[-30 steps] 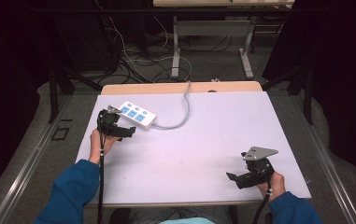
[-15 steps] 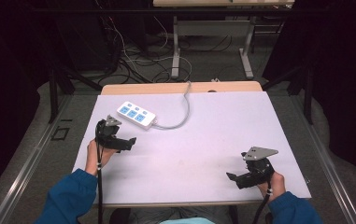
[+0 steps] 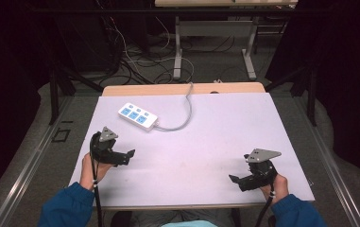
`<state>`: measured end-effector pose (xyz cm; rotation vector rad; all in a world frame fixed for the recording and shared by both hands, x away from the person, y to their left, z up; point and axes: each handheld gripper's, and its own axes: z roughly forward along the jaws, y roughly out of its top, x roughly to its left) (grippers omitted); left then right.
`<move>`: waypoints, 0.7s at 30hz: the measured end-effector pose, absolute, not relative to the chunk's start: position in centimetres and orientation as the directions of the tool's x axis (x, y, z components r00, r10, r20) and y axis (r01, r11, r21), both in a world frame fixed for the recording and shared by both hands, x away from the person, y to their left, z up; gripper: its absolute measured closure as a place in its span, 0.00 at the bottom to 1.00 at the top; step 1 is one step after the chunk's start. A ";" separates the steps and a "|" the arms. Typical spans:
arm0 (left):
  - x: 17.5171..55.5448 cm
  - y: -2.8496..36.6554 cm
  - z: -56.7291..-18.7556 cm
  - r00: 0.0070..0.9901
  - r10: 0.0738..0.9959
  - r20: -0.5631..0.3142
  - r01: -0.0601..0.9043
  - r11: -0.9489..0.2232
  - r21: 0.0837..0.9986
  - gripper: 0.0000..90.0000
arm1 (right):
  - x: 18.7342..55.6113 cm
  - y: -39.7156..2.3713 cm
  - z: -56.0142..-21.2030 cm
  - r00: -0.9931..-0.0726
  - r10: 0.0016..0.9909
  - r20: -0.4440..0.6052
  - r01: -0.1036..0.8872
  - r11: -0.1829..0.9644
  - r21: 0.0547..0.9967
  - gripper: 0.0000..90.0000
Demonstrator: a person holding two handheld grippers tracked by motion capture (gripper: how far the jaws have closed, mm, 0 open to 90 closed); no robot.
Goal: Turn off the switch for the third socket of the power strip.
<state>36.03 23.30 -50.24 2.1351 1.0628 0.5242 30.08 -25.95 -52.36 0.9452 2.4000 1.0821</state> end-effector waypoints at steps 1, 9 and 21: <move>35.8 23.3 -50.3 0.585 0.809 0.052 0.525 -0.426 0.737 0.00 | 30.1 -25.9 -52.4 -0.720 0.694 -0.035 0.432 0.487 0.759 0.05; 33.6 23.5 -50.1 0.601 0.797 0.064 0.500 -0.436 0.748 0.00 | 30.2 -26.0 -52.4 -0.724 0.688 -0.045 0.424 0.496 0.758 0.05; 30.5 23.2 -50.5 0.617 0.779 0.110 0.461 -0.472 0.752 0.00 | 30.1 -26.0 -52.4 -0.722 0.690 -0.045 0.425 0.495 0.758 0.05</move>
